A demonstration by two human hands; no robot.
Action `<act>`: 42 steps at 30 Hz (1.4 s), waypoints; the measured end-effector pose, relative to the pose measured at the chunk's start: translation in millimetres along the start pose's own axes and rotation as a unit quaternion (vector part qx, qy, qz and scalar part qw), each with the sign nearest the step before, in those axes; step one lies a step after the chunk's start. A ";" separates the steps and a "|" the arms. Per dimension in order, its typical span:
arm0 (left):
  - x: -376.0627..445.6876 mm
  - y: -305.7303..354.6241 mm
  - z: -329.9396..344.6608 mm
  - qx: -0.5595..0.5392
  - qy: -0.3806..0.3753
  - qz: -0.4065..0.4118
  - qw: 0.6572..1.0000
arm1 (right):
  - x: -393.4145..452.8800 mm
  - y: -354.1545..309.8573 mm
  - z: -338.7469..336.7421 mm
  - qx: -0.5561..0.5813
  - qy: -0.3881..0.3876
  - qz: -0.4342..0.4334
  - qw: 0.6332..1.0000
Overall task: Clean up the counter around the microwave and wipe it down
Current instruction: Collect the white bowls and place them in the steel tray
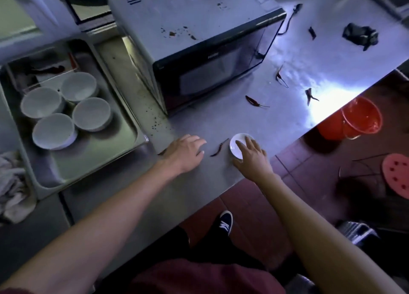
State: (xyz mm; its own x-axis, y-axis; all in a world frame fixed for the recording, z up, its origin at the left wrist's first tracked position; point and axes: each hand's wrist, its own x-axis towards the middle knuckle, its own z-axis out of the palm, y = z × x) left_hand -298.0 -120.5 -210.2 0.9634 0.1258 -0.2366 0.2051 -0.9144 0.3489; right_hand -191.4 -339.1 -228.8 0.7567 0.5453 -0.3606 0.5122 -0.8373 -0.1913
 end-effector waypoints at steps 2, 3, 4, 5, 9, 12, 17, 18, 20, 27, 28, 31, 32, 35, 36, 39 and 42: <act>0.6 16.5 5.3 0.006 -0.010 0.002 1.000 | 2.1 16.5 -0.2 -0.002 -0.009 -0.004 1.000; 0.1 22.3 7.7 0.006 -0.012 -0.002 1.000 | 4.5 21.8 -0.6 -0.003 -0.014 -0.010 1.000; -1.1 26.5 10.5 0.006 -0.013 -0.007 1.000 | 7.5 25.3 -0.4 -0.004 -0.017 -0.018 1.000; -2.9 29.1 13.2 0.007 -0.013 -0.014 1.000 | 11.6 27.6 0.4 -0.004 -0.016 -0.028 0.999; -12.8 27.8 19.4 0.000 -0.013 -0.048 0.999 | 29.5 25.2 3.3 -0.017 -0.038 -0.062 0.997; -22.7 21.8 19.4 0.003 -0.002 -0.070 0.998 | 38.6 22.4 9.1 -0.042 -0.055 -0.078 0.995; -34.0 13.9 18.2 0.002 0.009 -0.098 0.995 | 45.2 22.7 11.6 -0.043 -0.038 -0.069 0.996; -35.1 12.4 17.8 -0.002 0.010 -0.101 0.995 | 45.9 21.8 10.9 -0.038 -0.035 -0.068 0.996; -36.7 8.0 16.2 -0.017 0.011 -0.107 0.994 | 46.3 15.2 8.0 -0.027 -0.022 -0.076 0.997; -54.0 -23.2 -3.4 -0.042 0.055 -0.122 0.990 | 49.3 -67.4 -21.3 0.004 0.053 -0.181 0.982; -60.5 -32.4 -8.7 -0.043 0.070 -0.130 0.988 | 50.4 -86.9 -23.4 0.005 0.062 -0.200 0.978; -87.6 -69.4 -22.1 -0.045 0.107 -0.163 0.980 | 54.2 -150.6 -24.5 0.014 0.064 -0.240 0.969; -99.2 -84.4 -24.7 -0.035 0.119 -0.178 0.976 | 55.6 -172.2 -21.9 0.016 0.061 -0.253 0.966; -138.2 -127.7 -32.6 -0.018 0.148 -0.235 0.961 | 58.2 -234.1 -10.0 0.007 0.054 -0.293 0.955; -150.7 -141.0 -35.0 -0.017 0.151 -0.250 0.956 | 58.2 -253.9 -6.1 0.002 0.054 -0.307 0.950; -183.5 -178.0 -39.8 -0.027 0.155 -0.285 0.946 | 58.0 -309.3 7.5 -0.009 0.037 -0.342 0.939; -205.8 -207.0 -41.6 -0.041 0.159 -0.311 0.936 | 60.1 -353.7 23.6 -0.020 0.017 -0.362 0.932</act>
State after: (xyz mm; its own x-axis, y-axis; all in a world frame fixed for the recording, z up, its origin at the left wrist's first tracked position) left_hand -531.5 58.9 -196.0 0.6527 0.7447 -0.1394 0.7439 -0.5949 0.3045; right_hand -336.6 -11.1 -204.4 0.2191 0.9681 -0.1216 0.9077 -0.2479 -0.3385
